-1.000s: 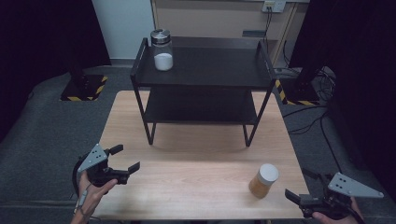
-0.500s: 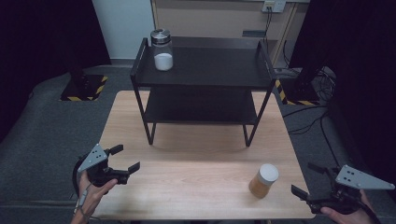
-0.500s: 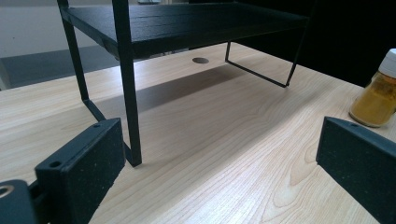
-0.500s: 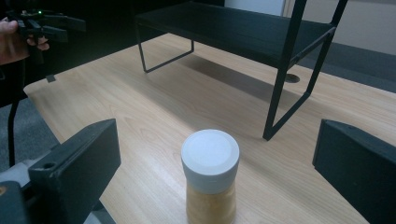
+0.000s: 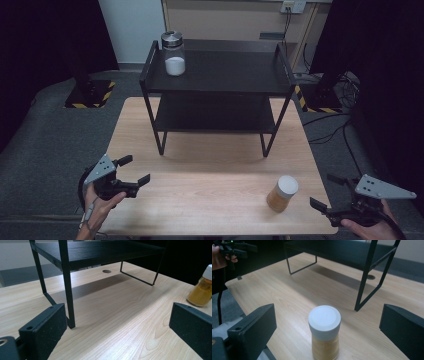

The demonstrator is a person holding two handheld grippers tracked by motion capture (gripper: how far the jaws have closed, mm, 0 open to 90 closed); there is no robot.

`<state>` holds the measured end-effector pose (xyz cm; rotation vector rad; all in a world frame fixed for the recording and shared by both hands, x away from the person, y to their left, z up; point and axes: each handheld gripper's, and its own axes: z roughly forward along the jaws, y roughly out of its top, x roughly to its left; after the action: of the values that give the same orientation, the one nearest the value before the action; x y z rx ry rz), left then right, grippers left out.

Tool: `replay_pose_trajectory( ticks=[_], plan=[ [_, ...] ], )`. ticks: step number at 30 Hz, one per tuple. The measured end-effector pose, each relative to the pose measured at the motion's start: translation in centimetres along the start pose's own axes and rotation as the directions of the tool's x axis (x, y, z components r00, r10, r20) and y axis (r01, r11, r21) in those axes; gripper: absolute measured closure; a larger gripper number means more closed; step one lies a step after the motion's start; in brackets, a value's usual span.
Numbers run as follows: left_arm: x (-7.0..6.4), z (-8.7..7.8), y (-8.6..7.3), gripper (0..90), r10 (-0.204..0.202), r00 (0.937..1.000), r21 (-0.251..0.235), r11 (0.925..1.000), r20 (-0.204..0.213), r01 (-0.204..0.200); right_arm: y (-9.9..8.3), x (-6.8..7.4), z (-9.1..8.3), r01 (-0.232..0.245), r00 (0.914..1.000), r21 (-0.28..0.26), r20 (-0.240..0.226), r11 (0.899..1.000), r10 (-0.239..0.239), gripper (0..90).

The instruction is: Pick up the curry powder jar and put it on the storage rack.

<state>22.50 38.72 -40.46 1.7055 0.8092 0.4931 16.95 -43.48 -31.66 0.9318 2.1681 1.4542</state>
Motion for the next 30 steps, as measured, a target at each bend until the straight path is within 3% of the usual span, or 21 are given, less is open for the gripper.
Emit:
replay_pose_trajectory(
  ticks=[16, 30],
  plan=[
    [-0.1, 0.0, 0.1, 0.2, 0.005, 1.0, 0.003, 1.0, 0.004, -0.005, -0.1, -0.6, 4.1, 0.009, 0.9997, 0.088, -0.024, 0.996, -0.007, 2.3],
    [-0.1, 0.0, 0.0, 0.2, 0.005, 1.0, 0.001, 1.0, 0.001, -0.005, 0.1, -0.3, 8.2, 0.026, 0.9996, 0.176, -0.015, 0.984, -0.023, 7.6]
  ],
)
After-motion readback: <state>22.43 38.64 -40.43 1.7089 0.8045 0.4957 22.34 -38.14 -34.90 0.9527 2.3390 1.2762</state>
